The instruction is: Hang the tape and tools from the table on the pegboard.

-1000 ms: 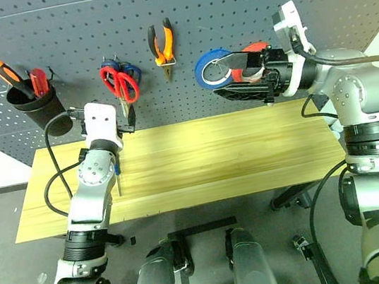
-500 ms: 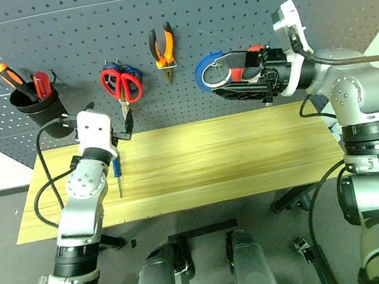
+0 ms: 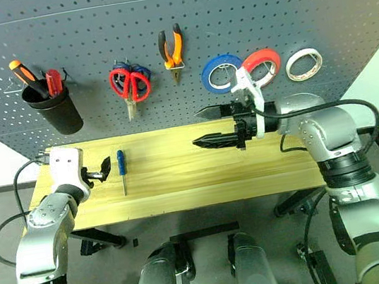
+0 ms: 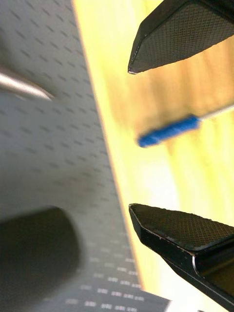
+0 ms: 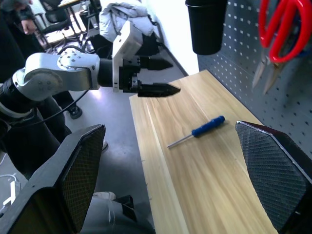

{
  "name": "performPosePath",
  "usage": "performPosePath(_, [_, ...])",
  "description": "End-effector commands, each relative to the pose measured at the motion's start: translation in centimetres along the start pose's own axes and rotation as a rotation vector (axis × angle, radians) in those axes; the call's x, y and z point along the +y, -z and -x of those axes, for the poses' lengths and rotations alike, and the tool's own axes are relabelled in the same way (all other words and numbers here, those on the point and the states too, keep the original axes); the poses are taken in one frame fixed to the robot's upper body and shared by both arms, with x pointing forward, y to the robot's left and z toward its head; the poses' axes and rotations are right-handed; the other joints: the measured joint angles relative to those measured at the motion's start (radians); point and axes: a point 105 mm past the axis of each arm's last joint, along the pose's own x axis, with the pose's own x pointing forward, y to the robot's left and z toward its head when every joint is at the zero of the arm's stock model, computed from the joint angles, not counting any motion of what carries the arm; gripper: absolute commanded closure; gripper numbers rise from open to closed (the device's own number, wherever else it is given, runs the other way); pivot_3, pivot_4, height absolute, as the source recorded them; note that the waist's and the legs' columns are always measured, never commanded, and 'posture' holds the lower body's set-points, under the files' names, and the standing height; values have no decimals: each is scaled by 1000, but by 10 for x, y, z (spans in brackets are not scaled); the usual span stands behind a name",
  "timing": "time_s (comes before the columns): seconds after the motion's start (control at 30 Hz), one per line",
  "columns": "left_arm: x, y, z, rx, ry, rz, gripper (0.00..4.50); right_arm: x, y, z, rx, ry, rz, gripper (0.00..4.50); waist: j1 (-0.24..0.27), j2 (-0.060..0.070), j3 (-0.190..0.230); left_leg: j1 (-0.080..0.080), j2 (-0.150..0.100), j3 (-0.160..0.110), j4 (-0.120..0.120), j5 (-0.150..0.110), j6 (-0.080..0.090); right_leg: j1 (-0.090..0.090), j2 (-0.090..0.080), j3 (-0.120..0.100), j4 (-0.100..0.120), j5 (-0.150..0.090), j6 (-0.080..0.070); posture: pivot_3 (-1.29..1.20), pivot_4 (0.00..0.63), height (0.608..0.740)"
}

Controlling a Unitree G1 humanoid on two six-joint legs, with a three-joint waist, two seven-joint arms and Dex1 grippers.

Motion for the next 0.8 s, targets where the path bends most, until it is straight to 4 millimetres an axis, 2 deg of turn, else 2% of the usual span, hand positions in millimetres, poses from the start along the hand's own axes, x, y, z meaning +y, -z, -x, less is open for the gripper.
performPosePath(0.03, [17, 16, -5, 156, -90, 86, 30, -4, -3, -12, 36, -20, 55, 0, 2, 0, 1, 0, 0, 0, 0, 0, 0, 0, 0, 0, 0, 0, 0, 25, 198, 730])
performPosePath(0.1, [21, 19, -12, 217, -119, 123, 30, -6, -3, -18, 52, -36, 60, 0, 6, 0, 3, 0, 0, 0, 0, 0, 0, -1, 0, 0, 0, 0, 0, 37, 225, 730])
performPosePath(0.23, [15, 14, -22, 267, -78, 130, 30, -13, -5, -21, 63, -35, 58, 0, 24, -1, 15, 0, 0, 0, 0, 0, 0, -3, -1, 0, 0, -1, -2, 46, 280, 730])
performPosePath(0.5, [5, -8, -56, 318, -82, 193, 30, -21, -4, -16, 100, -9, 35, 0, 50, -2, 86, 1, -1, -1, 0, 0, 0, -3, -5, 1, 0, -2, -3, 33, 380, 730])
performPosePath(0.8, [-23, -23, -86, 343, -29, 208, 30, -20, 2, -8, 110, 33, 28, 0, 45, -5, 149, -1, 0, -1, 0, 1, 0, -2, -5, 2, 1, -2, -3, -17, 414, 730])
